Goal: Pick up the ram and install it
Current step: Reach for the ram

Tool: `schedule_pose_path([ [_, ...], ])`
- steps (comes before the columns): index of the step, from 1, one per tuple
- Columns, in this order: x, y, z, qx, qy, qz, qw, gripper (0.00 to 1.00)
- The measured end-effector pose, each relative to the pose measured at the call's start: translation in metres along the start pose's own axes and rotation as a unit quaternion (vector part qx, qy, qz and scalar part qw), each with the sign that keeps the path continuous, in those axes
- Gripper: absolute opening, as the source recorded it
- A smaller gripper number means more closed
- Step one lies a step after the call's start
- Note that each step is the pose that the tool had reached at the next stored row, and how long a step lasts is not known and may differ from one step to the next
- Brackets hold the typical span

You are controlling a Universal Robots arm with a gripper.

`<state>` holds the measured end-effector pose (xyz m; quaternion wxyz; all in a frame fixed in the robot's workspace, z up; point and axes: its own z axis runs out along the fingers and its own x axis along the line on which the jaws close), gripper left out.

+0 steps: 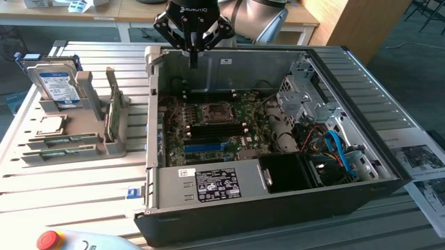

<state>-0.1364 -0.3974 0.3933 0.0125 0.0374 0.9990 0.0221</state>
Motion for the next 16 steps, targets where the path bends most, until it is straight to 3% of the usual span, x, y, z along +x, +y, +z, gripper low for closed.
schedule_pose_path([
  [16,0.016,0.0044,-0.0002,0.0000,0.0000,0.000,1.0000,0.10],
])
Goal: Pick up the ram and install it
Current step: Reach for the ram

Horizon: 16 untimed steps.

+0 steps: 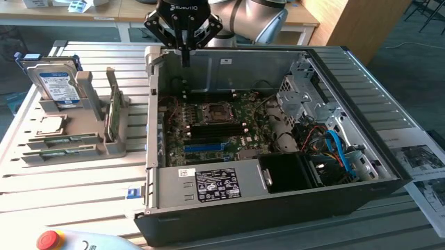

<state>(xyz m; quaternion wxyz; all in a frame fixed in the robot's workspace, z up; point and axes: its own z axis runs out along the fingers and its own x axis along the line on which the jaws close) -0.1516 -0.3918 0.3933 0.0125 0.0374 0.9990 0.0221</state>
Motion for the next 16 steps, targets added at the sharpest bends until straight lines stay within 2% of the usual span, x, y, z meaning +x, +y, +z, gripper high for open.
schedule_pose_path([
  [8,0.008,0.0028,0.0000,0.0000,0.0000,0.000,1.0000,0.10],
  [16,0.020,0.0052,-0.0002,0.0000,0.0000,0.000,1.0000,0.10],
])
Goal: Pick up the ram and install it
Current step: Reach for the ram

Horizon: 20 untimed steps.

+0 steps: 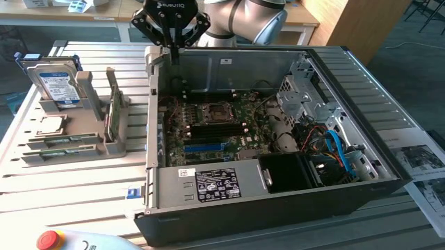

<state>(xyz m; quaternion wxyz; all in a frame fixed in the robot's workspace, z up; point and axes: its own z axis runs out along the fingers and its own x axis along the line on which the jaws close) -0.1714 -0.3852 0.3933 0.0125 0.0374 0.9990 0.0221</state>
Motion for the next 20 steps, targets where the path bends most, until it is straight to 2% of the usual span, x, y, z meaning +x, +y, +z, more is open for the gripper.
schedule_pose_path([
  [20,0.030,0.0063,-0.0004,0.0000,0.0000,0.000,1.0000,0.10],
])
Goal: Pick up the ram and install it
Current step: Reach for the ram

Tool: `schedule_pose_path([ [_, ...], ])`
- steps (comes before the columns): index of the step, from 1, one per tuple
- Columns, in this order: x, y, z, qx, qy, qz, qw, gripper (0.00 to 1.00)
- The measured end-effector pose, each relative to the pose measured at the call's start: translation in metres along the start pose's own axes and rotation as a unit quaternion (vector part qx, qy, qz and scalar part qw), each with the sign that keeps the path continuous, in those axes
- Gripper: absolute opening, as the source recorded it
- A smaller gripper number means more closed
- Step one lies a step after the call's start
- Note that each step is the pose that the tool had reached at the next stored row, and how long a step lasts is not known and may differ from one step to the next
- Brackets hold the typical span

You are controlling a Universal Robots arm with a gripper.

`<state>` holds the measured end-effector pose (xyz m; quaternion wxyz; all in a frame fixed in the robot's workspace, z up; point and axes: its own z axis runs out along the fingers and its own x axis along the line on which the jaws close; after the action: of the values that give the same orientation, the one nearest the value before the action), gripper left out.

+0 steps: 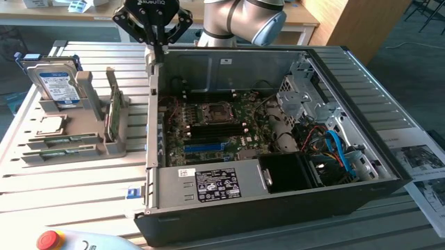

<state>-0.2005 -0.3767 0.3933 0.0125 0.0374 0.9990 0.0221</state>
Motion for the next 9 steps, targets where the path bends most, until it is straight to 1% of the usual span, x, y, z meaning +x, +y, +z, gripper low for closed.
schedule_pose_path([
  [9,0.016,0.0019,-0.0003,0.0000,0.0000,0.000,1.0000,0.10],
])
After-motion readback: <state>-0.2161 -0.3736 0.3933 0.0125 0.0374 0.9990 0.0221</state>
